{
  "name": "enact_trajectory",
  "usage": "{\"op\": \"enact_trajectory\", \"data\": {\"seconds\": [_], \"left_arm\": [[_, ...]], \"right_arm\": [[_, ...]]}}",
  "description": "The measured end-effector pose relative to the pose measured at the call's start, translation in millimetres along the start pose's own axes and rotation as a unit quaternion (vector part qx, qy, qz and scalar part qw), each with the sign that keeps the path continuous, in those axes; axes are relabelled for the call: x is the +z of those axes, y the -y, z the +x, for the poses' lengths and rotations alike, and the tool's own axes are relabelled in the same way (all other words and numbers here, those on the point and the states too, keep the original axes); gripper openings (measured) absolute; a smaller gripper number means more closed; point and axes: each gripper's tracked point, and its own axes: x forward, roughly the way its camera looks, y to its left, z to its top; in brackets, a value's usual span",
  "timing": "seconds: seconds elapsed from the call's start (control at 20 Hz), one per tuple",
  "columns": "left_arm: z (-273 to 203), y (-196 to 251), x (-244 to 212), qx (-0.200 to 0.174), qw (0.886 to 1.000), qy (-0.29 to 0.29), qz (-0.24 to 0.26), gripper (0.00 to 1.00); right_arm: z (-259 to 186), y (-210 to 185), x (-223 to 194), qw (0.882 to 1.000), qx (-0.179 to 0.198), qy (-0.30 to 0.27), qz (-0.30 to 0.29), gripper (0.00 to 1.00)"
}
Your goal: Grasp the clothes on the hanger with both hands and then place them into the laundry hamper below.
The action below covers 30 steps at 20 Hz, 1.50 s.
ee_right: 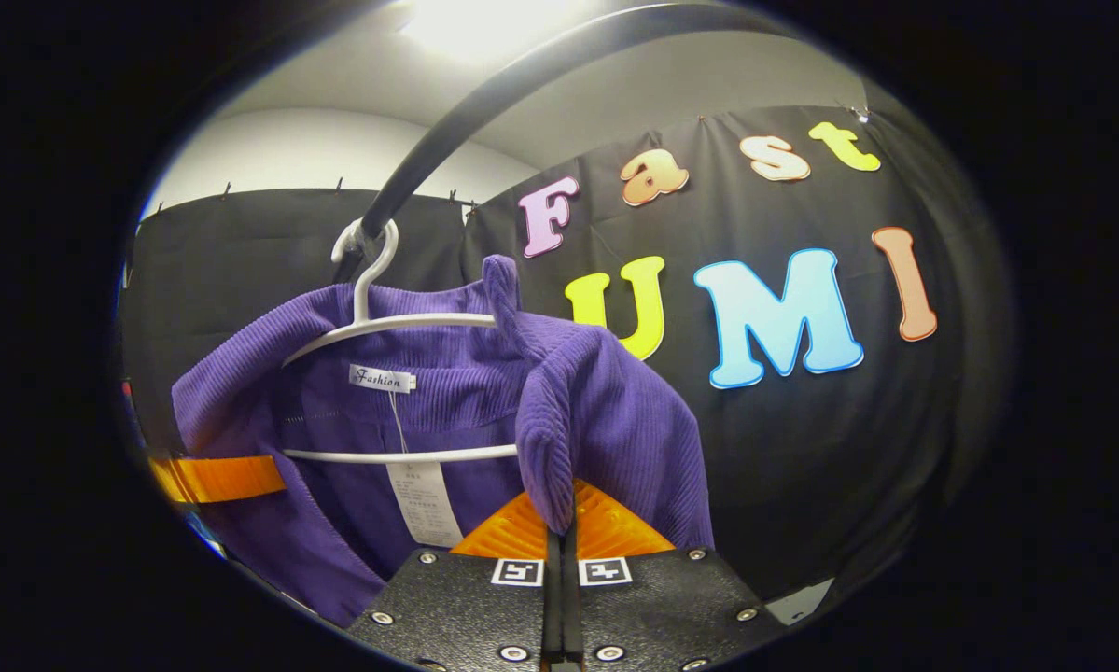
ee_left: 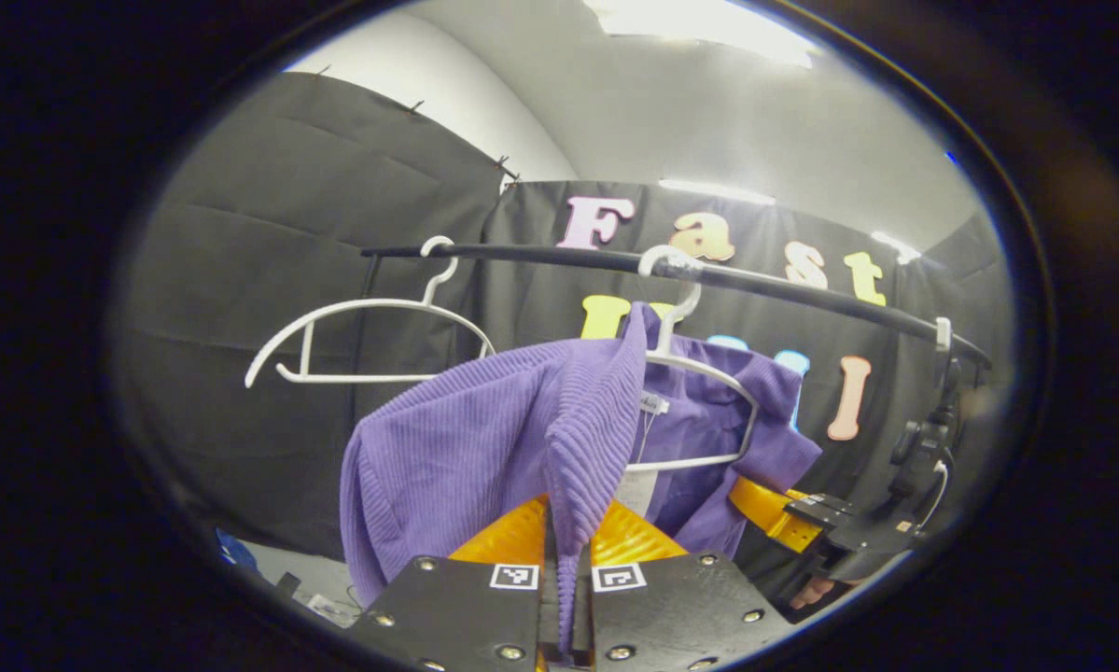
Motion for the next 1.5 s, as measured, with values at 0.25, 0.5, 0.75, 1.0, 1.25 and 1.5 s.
{"op": "enact_trajectory", "data": {"seconds": [0.25,0.5,0.75,1.0,1.25,1.5], "left_arm": [[-14,-11,28,0.011,1.000,0.024,0.005,0.06],[-24,-31,59,0.030,0.998,0.063,-0.004,0.06],[-24,-59,87,0.047,0.995,0.092,-0.002,0.06],[-20,-86,105,0.061,0.992,0.107,0.007,0.06],[-11,-115,120,0.069,0.991,0.113,0.003,0.06],[4,-138,123,0.062,0.992,0.104,0.020,0.06]], "right_arm": [[-1,23,15,0.999,-0.032,0.030,0.010,0.00],[6,47,31,0.996,-0.065,0.055,-0.013,0.00],[10,67,49,0.989,-0.102,0.094,-0.040,0.00],[18,85,51,0.984,-0.128,0.111,-0.059,0.00],[29,90,53,0.981,-0.134,0.123,-0.071,0.00],[48,75,53,0.978,-0.114,0.132,-0.110,0.00]]}}
